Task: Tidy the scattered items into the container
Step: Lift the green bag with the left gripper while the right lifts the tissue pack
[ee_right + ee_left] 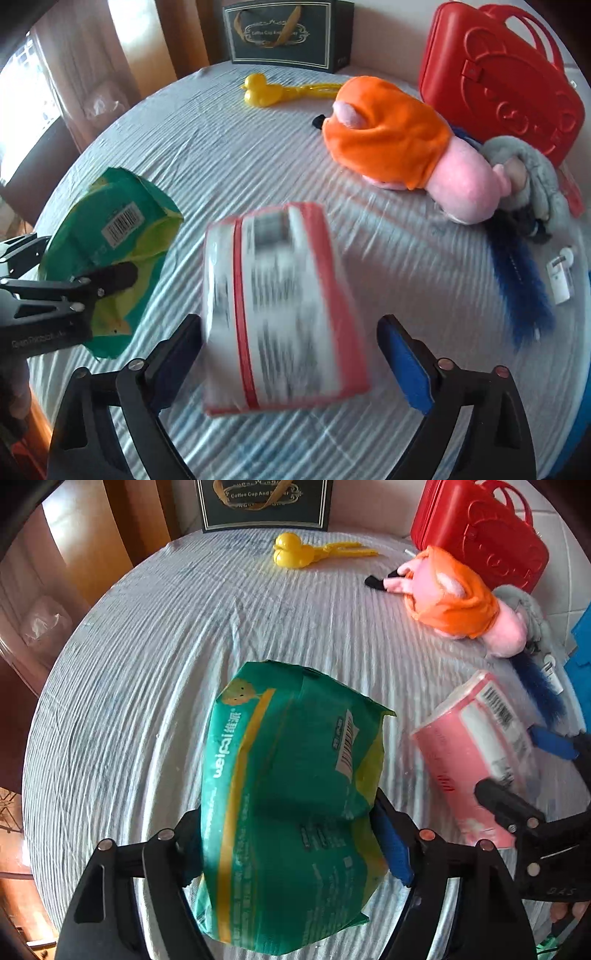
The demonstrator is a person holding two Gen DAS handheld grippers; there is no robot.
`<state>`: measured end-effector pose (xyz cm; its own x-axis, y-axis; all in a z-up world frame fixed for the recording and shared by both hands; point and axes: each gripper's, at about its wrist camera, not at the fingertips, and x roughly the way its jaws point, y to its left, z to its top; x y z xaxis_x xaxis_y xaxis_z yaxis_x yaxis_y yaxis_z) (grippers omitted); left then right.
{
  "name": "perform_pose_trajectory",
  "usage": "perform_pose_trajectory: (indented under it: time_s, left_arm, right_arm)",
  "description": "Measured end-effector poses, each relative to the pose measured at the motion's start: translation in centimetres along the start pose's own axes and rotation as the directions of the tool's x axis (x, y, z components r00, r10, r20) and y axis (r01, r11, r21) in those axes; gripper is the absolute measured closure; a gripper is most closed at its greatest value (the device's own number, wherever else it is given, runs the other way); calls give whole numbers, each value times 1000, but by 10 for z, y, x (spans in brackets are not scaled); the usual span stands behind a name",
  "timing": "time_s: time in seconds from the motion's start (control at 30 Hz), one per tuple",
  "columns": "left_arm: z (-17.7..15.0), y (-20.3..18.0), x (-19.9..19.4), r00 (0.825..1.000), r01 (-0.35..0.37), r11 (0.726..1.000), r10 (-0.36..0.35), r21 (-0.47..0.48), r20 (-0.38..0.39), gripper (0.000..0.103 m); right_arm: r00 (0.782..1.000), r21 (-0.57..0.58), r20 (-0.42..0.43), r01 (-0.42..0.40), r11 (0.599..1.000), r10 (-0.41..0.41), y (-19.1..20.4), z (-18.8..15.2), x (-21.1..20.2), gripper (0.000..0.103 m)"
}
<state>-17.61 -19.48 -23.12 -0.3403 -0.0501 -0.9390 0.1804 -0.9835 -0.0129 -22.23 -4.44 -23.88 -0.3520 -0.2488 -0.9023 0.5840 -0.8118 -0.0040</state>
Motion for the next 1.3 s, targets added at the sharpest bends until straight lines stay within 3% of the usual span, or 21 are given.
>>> perform_pose_trajectory:
  time_s: [0.07,0.17,0.2,0.23,0.27,0.4,0.57,0.8,0.93,1.13,1.3]
  left_arm:
    - [-4,0,10,1000,-7,1000,6,-6,-20,19]
    - [-6,4,11,1000,20,1000,-21,-21,-6,22]
    - [-6,5,8,1000,26,999,-26,-18,9,25]
    - [-6,5,2,999,35,999,-35,-13,23,30]
    - [-6,5,-5,998,40,999,-40,-7,37,31]
    - [-5,2,-44,991,33,999,-32,-6,129,32]
    - [0,-6,-106,967,15,1000,-8,-24,253,32]
    - [-20,-37,-181,920,-31,999,44,-40,388,32]
    - [-31,-54,-211,901,-26,1000,28,-9,433,32]
    - [-51,-77,-255,854,7,996,-49,84,518,32]
    - [-67,-87,-277,828,67,985,-144,161,542,32]
  right_arm:
    - [1000,-19,-13,22,1000,-22,4,6,9,1]
    - [998,-37,-43,48,998,-50,10,9,24,1]
    - [997,-41,-52,52,998,-54,12,10,27,4]
    - [997,-38,-54,48,998,-50,14,10,27,16]
    - [998,-35,-46,49,998,-51,15,11,24,19]
    - [998,-36,31,59,998,-57,19,16,-6,19]
    - [987,-24,155,48,999,-44,10,19,-65,19]
    - [949,-48,315,33,998,-16,-4,-3,-152,19]
    - [927,-22,374,50,999,-38,-13,-24,-196,19]
    - [878,51,461,118,992,-128,-22,-54,-261,19]
    - [837,129,491,202,971,-239,-14,-83,-311,19]
